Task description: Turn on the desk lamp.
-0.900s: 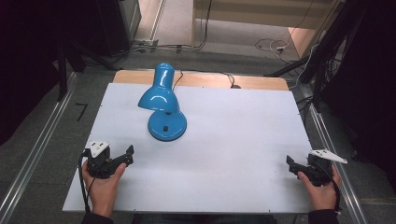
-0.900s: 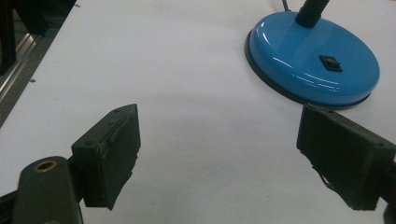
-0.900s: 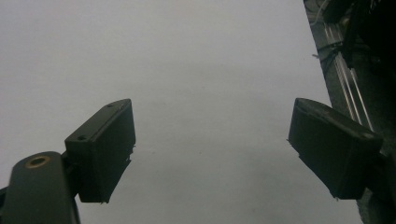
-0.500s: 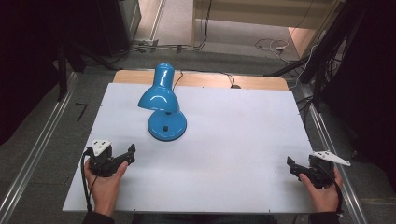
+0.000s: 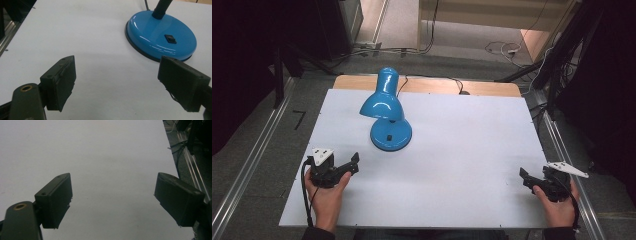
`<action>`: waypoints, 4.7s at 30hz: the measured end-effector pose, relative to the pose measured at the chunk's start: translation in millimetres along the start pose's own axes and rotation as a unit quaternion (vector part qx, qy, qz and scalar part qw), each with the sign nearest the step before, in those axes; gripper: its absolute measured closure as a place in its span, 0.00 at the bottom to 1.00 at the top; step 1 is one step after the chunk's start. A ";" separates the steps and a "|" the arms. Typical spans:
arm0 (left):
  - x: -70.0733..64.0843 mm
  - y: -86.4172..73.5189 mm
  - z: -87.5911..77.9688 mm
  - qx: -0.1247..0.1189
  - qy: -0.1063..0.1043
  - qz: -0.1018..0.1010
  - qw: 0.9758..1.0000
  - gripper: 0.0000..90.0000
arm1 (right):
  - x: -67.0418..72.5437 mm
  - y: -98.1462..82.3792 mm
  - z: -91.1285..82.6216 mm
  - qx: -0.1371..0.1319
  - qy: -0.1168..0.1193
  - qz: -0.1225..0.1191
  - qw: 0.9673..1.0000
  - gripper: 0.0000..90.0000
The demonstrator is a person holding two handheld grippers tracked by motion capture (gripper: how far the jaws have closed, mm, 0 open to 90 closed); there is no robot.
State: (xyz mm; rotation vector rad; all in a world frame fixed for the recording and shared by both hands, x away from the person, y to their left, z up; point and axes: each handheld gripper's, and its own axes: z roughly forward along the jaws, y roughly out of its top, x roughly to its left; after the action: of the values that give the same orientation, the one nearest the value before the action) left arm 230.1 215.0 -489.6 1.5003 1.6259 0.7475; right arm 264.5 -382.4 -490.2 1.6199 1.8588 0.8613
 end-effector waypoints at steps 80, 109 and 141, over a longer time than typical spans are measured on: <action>-28.5 15.2 34.6 -0.004 -0.036 0.002 0.999 0.21 | -1.1 -0.4 1.5 0.002 0.001 -0.004 1.000 0.15; -34.7 18.7 44.0 -0.005 -0.045 -0.005 0.999 0.22 | -2.0 -0.5 1.1 0.002 0.003 -0.002 1.000 0.15; -48.2 29.3 60.5 -0.007 -0.052 0.003 0.999 0.26 | -2.8 -0.5 1.4 0.002 0.004 0.000 1.000 0.15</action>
State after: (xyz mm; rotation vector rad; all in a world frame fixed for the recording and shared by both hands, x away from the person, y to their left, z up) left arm 296.7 165.9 -488.9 1.5104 1.5367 0.6721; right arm 265.6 -385.0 -491.6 1.6224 1.8664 0.8650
